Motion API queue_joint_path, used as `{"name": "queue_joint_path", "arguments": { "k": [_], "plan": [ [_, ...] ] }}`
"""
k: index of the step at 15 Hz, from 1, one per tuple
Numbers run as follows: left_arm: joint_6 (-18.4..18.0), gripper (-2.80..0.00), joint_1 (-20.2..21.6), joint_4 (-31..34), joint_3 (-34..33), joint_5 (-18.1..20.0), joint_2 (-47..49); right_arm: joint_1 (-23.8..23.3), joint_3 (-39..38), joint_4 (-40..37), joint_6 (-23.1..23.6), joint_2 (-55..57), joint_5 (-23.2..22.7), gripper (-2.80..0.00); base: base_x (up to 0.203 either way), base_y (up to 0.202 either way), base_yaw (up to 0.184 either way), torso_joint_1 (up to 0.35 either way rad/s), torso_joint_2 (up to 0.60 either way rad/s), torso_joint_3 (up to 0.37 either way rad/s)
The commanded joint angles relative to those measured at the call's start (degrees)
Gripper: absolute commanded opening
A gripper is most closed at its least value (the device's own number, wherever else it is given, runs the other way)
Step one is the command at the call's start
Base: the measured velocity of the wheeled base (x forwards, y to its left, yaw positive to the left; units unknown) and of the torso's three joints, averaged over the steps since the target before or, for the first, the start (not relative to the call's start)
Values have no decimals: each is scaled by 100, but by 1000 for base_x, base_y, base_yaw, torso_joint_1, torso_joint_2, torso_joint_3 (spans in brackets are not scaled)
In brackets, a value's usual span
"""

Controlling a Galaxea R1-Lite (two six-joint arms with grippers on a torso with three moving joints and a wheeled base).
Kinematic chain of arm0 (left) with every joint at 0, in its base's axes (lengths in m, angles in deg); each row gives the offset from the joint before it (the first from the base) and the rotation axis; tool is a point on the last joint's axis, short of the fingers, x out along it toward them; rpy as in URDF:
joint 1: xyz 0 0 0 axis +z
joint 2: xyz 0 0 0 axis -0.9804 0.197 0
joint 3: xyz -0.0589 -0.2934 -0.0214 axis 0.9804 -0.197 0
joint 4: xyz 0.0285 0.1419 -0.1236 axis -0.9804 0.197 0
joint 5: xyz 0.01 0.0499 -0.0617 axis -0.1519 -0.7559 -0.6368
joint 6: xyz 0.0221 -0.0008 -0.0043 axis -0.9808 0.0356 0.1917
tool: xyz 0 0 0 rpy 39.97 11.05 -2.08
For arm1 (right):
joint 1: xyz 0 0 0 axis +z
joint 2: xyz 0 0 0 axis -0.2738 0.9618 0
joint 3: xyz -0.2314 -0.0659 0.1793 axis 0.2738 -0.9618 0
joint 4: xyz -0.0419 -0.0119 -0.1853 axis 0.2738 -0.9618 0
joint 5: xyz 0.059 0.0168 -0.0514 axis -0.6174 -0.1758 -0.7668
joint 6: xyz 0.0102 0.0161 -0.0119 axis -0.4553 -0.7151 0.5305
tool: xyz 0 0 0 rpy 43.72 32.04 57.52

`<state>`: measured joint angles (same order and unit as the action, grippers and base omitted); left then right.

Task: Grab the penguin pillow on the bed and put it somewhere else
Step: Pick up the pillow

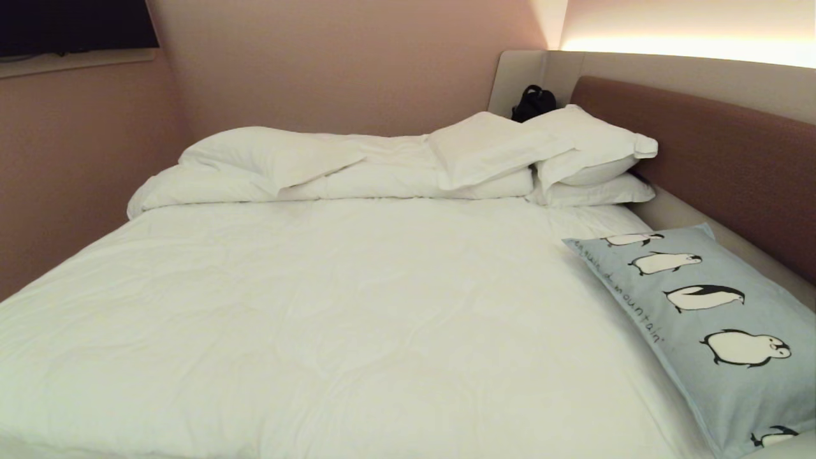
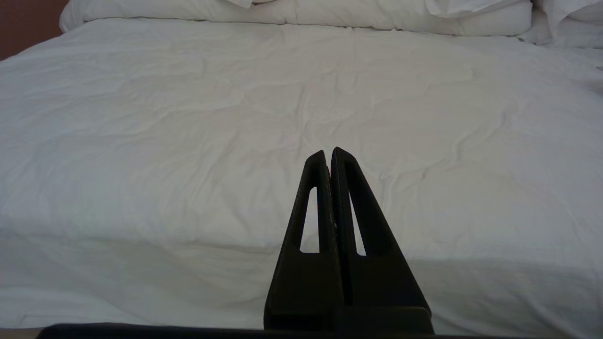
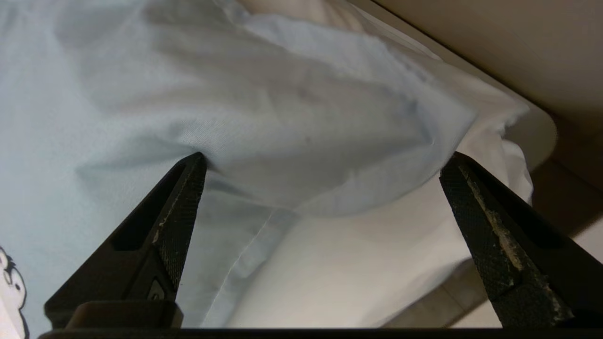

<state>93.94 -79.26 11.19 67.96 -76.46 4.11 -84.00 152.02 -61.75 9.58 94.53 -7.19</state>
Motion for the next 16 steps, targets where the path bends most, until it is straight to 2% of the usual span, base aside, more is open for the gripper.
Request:
{"name": "queue_joint_path", "arguments": {
  "k": [1, 3, 6, 7, 8, 11, 16],
  "plan": [
    [6, -280, 1, -5, 0, -3, -2, -20, 194, -26, -15, 172, -291, 0, 0, 0, 0, 0, 0, 0],
    [6, -280, 1, -5, 0, -3, -2, -17, 467, -288, -22, 200, -447, 0, 0, 0, 0, 0, 0, 0],
    [6, -280, 1, -5, 0, -3, -2, 150, 1050, -1377, 52, 213, -578, 0, 0, 0, 0, 0, 0, 0],
    [6, -280, 1, -5, 0, -3, -2, 220, 1102, -1516, 206, 247, -555, 0, 0, 0, 0, 0, 0, 0],
    [6, -280, 1, -5, 0, -3, -2, 257, 1103, -1530, 385, 301, -456, 0, 0, 0, 0, 0, 0, 0],
    [6, -280, 1, -5, 0, -3, -2, 377, 1066, -1525, 531, 317, -178, 0, 0, 0, 0, 0, 0, 0],
    [6, -280, 1, -5, 0, -3, -2, 483, 1092, -1526, 679, 334, -169, 0, 0, 0, 0, 0, 0, 0]
  ]
}}
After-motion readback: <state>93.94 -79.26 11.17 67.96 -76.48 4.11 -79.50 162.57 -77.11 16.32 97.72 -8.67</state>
